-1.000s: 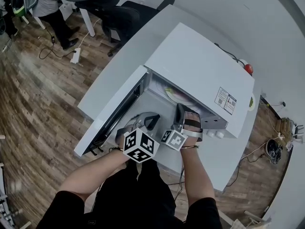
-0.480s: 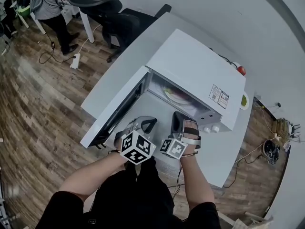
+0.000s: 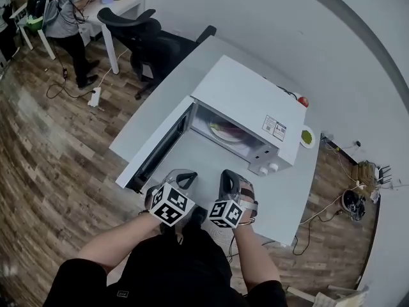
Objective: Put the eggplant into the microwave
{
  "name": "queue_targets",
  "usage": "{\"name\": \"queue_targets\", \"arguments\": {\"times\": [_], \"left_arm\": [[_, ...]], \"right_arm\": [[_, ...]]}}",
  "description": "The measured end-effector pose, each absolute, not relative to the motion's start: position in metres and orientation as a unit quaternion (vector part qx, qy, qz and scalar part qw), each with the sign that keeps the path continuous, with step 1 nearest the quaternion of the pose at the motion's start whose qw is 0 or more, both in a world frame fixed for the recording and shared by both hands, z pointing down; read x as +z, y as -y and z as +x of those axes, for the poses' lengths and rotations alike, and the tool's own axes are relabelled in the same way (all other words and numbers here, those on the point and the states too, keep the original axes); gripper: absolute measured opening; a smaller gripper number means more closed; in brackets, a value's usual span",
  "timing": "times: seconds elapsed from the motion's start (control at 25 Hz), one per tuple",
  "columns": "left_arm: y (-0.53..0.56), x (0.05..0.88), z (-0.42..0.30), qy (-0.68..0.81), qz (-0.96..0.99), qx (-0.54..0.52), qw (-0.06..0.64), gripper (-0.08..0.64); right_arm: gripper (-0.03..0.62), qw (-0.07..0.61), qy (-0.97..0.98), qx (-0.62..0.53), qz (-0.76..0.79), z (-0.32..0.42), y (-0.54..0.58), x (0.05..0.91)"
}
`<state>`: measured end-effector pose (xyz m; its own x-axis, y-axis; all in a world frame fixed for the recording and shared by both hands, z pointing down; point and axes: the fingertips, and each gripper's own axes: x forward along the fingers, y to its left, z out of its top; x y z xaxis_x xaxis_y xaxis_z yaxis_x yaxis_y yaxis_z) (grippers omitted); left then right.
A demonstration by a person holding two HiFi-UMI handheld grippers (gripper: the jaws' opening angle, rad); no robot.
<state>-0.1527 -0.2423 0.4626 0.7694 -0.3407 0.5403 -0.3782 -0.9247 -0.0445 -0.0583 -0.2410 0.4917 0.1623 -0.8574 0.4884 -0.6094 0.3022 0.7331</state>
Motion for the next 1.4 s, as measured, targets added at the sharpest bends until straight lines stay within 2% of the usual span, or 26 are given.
{"name": "queue_targets", "arguments": {"times": [0.32,0.48,1.08,1.4], "left_arm": [[0.207,0.452,-0.166,0.175,0.941,0.283,0.062,0.009],[0.192,0.434,-0.16,0.177,0.944,0.273,0.055,0.009],[0.107,0.352,-0.11,0.21,0.954,0.203,0.073,0.009],[0.088,0.307,-0.111,0.207,0.964,0.152,0.069,0.009]], "right_arm": [[0.025,0.392,0.7,-0.034,0.596,-0.08,0.198,0.468],[0.025,0.349,0.724,-0.02,0.595,-0.081,0.186,0.449],[0.025,0.168,0.82,0.053,0.545,-0.055,0.099,0.357],[0.025,0.061,0.817,0.102,0.564,-0.037,0.072,0.318]]}}
